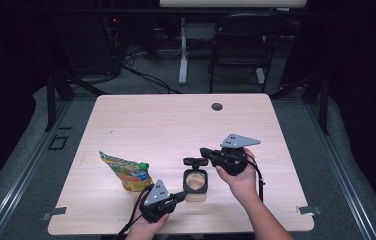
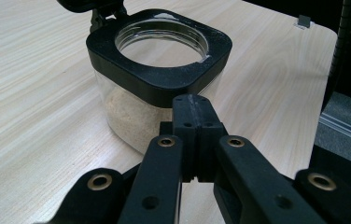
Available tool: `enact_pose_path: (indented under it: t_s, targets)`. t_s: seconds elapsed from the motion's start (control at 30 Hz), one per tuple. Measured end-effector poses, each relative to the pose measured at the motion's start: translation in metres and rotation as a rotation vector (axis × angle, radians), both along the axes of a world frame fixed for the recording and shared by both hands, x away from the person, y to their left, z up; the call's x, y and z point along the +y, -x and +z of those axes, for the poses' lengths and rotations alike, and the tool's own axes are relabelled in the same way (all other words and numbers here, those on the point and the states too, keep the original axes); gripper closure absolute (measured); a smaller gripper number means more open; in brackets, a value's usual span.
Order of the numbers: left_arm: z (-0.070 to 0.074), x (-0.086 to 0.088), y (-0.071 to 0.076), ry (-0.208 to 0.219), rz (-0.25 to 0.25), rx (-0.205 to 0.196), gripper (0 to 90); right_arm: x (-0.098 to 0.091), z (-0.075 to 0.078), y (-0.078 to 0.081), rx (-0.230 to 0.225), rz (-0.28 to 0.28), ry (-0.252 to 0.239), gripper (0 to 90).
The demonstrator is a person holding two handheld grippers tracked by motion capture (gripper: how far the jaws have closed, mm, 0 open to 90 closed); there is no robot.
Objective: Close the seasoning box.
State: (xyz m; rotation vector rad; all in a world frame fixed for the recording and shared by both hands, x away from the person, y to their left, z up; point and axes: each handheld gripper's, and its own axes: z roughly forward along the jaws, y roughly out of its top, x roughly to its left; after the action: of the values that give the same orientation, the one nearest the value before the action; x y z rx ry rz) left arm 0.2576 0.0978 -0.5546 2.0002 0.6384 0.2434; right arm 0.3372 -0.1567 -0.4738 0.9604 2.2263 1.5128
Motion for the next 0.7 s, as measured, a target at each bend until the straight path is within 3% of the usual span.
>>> enact_pose_path:
  t_s: [0.27, 0.7]
  targets:
    - [0.000, 0.000, 0.000, -0.004, 0.000, -0.004, 89.9, 0.002, -0.004, 0.010, -0.003, 0.020, -0.001, 88.7]
    - [0.000, 0.000, 0.000, 0.003, 0.007, 0.001, 89.8, 0.003, -0.026, 0.029, 0.014, 0.049, 0.008, 88.1]
